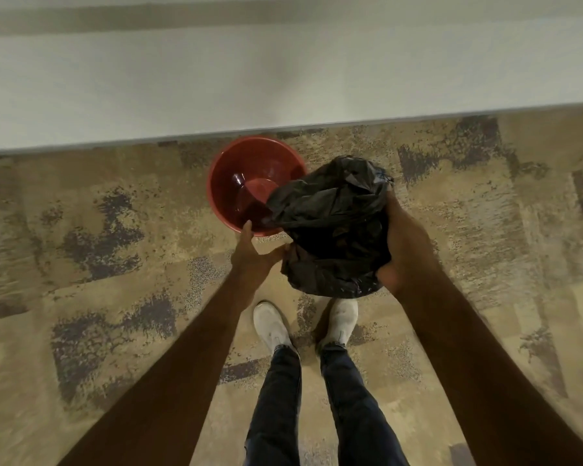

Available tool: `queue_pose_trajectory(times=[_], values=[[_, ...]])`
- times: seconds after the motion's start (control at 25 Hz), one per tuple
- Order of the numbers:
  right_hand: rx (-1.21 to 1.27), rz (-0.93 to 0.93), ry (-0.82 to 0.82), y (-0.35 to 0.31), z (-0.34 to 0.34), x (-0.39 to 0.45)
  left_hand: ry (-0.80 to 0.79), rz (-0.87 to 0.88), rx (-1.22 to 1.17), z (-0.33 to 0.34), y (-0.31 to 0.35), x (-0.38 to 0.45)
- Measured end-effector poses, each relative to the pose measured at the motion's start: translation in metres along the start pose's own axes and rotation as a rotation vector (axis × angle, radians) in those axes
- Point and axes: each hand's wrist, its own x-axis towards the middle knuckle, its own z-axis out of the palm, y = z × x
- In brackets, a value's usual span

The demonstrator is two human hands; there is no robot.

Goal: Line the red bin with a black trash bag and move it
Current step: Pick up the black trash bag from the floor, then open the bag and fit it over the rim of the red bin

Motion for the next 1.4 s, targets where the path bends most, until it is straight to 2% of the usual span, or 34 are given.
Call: queue_pose_trajectory(times=[0.08, 0.16, 0.24, 0.32, 0.44, 0.56, 0.68, 0.88, 1.0, 1.08, 1.16, 1.24, 1.28, 1.4], values=[[-0.043, 0.006, -0.082, -0.003, 0.004, -0.006, 0.08, 0.059, 0.133, 0.005, -0.002, 0.003], [-0.046, 0.014, -0.138, -0.007, 0.003, -0.01, 0.15, 0.191, 0.252, 0.009, 0.0, 0.005], [0.008, 0.062, -0.252, -0.012, -0.001, -0.01, 0.179, 0.259, 0.243, 0.011, 0.001, 0.005], [0.068, 0.129, -0.374, -0.02, -0.005, -0.009, 0.143, 0.252, 0.203, 0.009, 0.002, 0.005], [0.114, 0.146, -0.416, -0.035, -0.011, -0.002, 0.095, 0.238, 0.134, 0.006, 0.004, 0.002], [0.013, -0.077, -0.208, -0.048, -0.025, 0.01, 0.194, 0.07, -0.202, -0.001, 0.016, 0.0], [-0.275, -0.367, 0.045, -0.055, -0.048, 0.025, 0.268, -0.002, -0.55, -0.015, 0.035, 0.006], [-0.82, -0.509, 0.128, -0.032, -0.067, 0.039, 0.504, 0.023, -0.595, -0.039, 0.069, 0.013], [-1.111, -0.544, 0.094, -0.016, -0.067, 0.047, 0.552, 0.041, -0.461, -0.046, 0.088, 0.011], [-1.118, -0.645, 0.106, -0.014, -0.06, 0.05, 0.477, 0.06, -0.468, -0.05, 0.104, 0.006], [-0.983, -0.831, 0.221, -0.023, -0.051, 0.05, 0.459, 0.222, -0.529, -0.053, 0.116, -0.003], [-0.789, -0.981, 0.335, -0.034, -0.042, 0.047, 0.491, 0.405, -0.389, -0.056, 0.114, -0.016], [-0.712, -1.025, 0.345, -0.036, -0.039, 0.046, 0.487, 0.443, -0.304, -0.057, 0.107, -0.021], [-0.685, -1.021, 0.243, -0.012, -0.039, 0.046, 0.45, 0.318, -0.045, -0.053, 0.058, -0.019]])
